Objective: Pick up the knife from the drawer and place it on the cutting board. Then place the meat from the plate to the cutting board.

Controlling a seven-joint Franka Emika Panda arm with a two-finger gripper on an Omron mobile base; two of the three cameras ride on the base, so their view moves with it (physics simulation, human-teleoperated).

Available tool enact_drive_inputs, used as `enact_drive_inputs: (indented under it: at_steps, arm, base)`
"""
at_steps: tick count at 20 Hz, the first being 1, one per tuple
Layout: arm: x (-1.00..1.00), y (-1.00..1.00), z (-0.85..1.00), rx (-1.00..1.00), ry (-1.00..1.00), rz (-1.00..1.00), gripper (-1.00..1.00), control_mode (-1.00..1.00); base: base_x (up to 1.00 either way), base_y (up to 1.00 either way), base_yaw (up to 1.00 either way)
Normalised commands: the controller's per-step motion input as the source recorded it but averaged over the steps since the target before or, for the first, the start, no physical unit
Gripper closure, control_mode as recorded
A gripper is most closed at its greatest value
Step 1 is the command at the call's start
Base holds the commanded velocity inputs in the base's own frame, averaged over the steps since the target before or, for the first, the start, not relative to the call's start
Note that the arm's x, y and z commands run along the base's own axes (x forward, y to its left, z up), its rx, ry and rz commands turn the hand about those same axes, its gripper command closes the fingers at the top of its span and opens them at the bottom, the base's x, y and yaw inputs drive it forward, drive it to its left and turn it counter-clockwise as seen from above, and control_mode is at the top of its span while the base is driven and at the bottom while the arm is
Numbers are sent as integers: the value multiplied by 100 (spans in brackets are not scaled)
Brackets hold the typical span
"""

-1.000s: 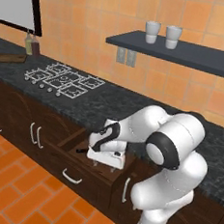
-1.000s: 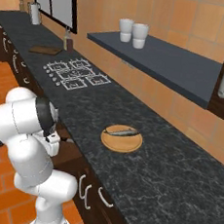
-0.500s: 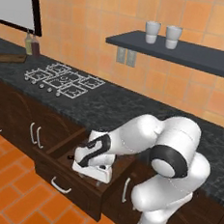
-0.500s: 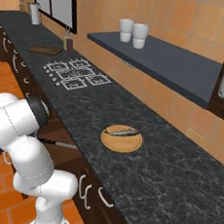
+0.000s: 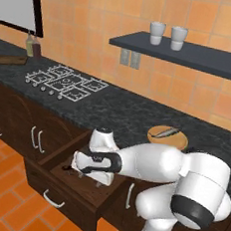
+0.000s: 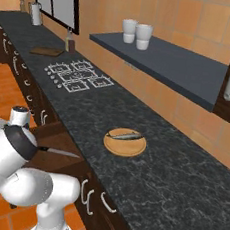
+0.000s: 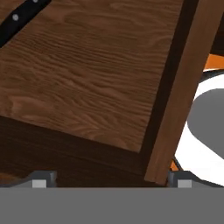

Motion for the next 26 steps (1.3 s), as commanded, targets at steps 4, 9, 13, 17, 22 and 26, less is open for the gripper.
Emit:
enact_drive_inputs:
  at_steps: [4, 9, 13, 17, 22, 26]
  arm:
    - [100, 4, 34, 0, 1, -6, -100, -100]
    - [83, 34, -32, -3, 0, -10, -100, -100]
    - [73, 9, -63, -5, 0, -13, -100, -100]
    - [58, 0, -40, -1, -2, -11, -100, -100]
    - [39, 9, -18, 0, 0, -8, -100, -100]
    - [29, 21, -4, 0, 0, -8, -100, -100]
  base:
    - [0, 0, 0]
    - [0, 0, 0]
    - [0, 0, 0]
    - [0, 0, 0]
    - [0, 0, 0]
    - [0, 0, 0]
